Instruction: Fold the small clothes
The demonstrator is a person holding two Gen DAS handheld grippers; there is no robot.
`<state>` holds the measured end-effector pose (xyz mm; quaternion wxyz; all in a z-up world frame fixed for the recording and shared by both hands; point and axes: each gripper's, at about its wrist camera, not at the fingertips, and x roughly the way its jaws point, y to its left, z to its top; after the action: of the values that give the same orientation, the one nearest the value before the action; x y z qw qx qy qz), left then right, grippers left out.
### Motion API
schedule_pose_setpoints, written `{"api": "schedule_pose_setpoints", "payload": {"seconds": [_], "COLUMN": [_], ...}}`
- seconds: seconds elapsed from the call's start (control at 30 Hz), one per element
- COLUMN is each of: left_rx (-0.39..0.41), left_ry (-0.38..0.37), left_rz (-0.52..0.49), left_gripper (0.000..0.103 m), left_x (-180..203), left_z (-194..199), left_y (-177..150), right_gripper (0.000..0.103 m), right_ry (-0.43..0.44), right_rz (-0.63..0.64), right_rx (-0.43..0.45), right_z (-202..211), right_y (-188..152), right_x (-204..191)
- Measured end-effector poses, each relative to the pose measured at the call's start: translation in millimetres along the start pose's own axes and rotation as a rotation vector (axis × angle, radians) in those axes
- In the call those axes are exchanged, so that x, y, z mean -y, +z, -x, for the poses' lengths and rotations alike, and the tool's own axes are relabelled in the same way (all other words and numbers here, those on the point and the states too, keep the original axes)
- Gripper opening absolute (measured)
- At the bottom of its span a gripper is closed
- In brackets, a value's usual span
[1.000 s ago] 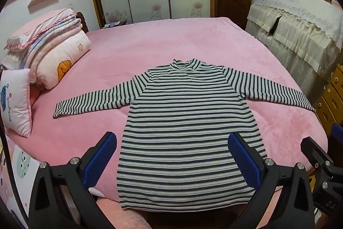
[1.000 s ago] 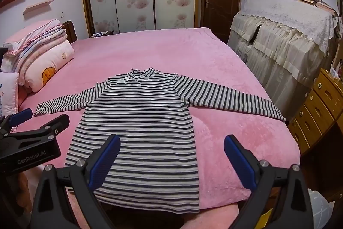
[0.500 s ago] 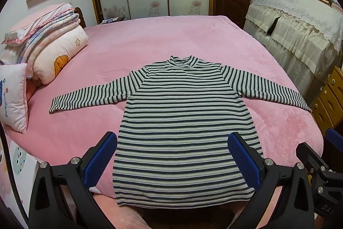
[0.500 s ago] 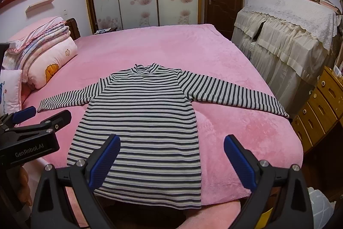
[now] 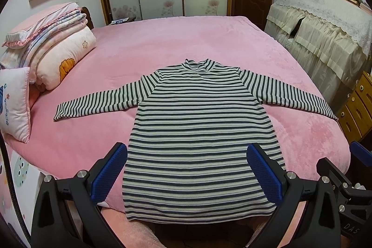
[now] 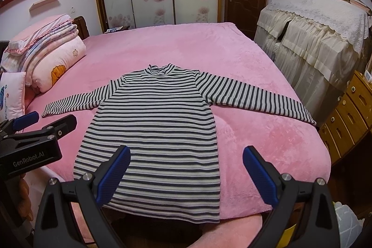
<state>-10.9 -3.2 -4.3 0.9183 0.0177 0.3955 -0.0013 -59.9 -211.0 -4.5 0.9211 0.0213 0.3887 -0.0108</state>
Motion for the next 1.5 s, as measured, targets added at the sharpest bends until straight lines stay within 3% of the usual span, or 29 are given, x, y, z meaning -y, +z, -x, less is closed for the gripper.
{"api": "schedule_pose_setpoints", "payload": {"seconds": [0.83, 1.5], "left_rx": [-0.01, 0.033], "left_ry": [0.005, -0.044], "left_rz": [-0.006, -0.034], "left_gripper": [0.101, 0.101], "left_x": [10, 29], "left_z": [2, 14], "left_y": [-2, 23], "right_gripper": [0.098, 0.098], "right_ry": [0.041, 0.075], "right_rz": [-0.012, 0.004], "right_rx": [-0.015, 0.054], "right_z": [-2, 14], "right_y": [-2, 22], "right_x": [5, 22]}}
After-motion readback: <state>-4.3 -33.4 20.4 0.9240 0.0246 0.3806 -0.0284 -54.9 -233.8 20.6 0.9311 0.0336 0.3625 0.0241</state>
